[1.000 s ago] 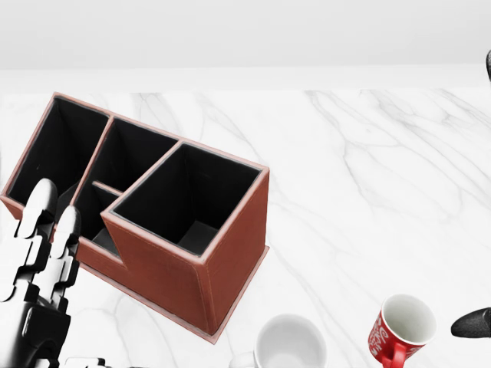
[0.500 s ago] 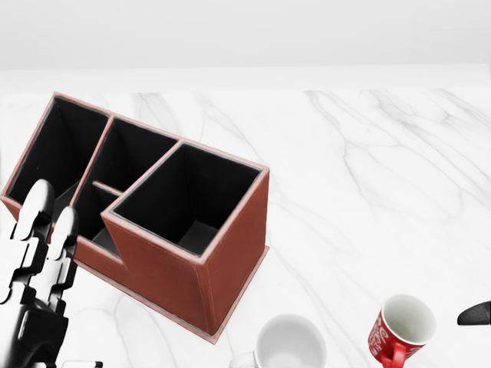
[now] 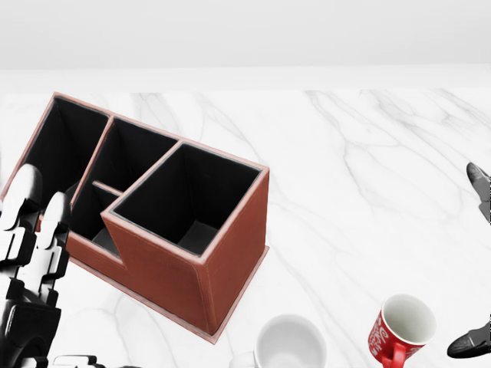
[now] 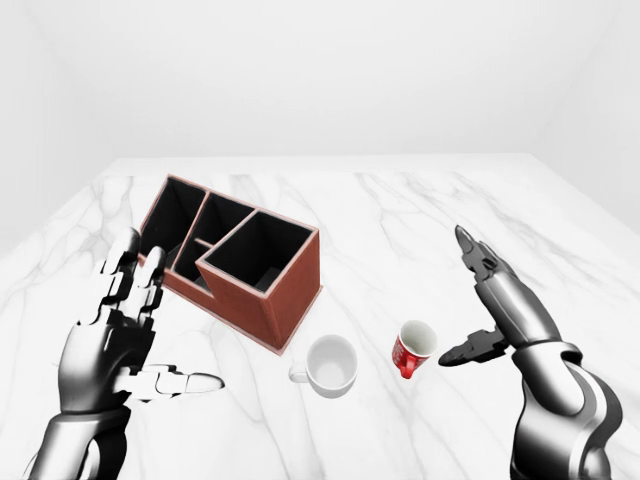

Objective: Pick up the red mug and place it to the right of the caddy.

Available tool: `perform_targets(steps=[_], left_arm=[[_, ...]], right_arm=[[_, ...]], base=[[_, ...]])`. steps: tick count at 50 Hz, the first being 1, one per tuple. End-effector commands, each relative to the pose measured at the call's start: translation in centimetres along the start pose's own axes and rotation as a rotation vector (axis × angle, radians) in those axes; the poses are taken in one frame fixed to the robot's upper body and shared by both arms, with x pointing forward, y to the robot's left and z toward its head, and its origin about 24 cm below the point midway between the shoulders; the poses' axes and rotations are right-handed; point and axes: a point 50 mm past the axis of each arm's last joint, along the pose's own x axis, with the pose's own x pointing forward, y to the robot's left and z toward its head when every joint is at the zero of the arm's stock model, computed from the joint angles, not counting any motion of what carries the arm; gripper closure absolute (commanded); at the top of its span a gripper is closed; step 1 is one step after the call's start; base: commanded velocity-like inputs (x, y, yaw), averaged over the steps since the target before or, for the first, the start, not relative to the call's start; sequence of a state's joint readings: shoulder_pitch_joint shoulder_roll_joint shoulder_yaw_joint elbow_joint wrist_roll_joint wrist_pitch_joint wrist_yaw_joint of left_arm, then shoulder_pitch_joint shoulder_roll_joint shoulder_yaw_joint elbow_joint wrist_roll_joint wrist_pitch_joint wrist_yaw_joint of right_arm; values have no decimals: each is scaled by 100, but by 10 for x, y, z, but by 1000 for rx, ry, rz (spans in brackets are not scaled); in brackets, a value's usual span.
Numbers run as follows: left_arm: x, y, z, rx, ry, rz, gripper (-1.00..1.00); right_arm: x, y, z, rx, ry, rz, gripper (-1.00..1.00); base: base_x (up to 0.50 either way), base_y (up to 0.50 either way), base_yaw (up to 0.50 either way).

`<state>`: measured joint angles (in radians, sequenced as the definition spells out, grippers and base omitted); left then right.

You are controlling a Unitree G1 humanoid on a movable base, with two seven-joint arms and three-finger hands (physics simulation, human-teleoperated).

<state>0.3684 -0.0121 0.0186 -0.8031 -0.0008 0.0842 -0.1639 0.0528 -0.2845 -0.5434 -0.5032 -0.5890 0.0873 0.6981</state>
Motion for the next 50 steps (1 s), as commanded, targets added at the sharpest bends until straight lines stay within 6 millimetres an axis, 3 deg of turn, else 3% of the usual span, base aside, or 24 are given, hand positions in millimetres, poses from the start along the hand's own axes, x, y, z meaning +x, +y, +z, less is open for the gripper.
perform_targets(steps=[1,2,4,9,13,17,19,27,38,50], left_arm=[[1,0,6,5,-27,-1,-100],[2,1,14,11,-67,-1,-100],[-4,0,-12,-10,62,1,-100],[-4,-1,-18,-12,81,1,-100],[3,1,17,13,-83,-1,-100],[3,0,14,13,-68,-3,-100],[-5,-2,-18,-11,80,-5,-100],[-6,-1,-18,-13,76,-4,-100],[-5,-1,-22,-14,78,-6,-100],[-7,-1,-21,-16,73,-5,-100]], right_arm=[[5,17,-22,28,102,77,-100],[6,17,-23,29,105,80,-100],[9,18,-24,28,109,87,-100],[11,22,-30,23,132,113,-100],[17,25,-37,25,159,146,-100],[21,27,-43,6,186,174,-100],[23,28,-44,4,191,180,-100],[37,25,-48,-17,205,207,-100],[39,30,-57,-77,265,249,-100],[44,33,-49,-171,261,262,-100]], base=[[0,0,0],[0,0,0],[0,0,0],[0,0,0],[0,0,0],[0,0,0],[0,0,0],[0,0,0],[0,0,0],[0,0,0]])
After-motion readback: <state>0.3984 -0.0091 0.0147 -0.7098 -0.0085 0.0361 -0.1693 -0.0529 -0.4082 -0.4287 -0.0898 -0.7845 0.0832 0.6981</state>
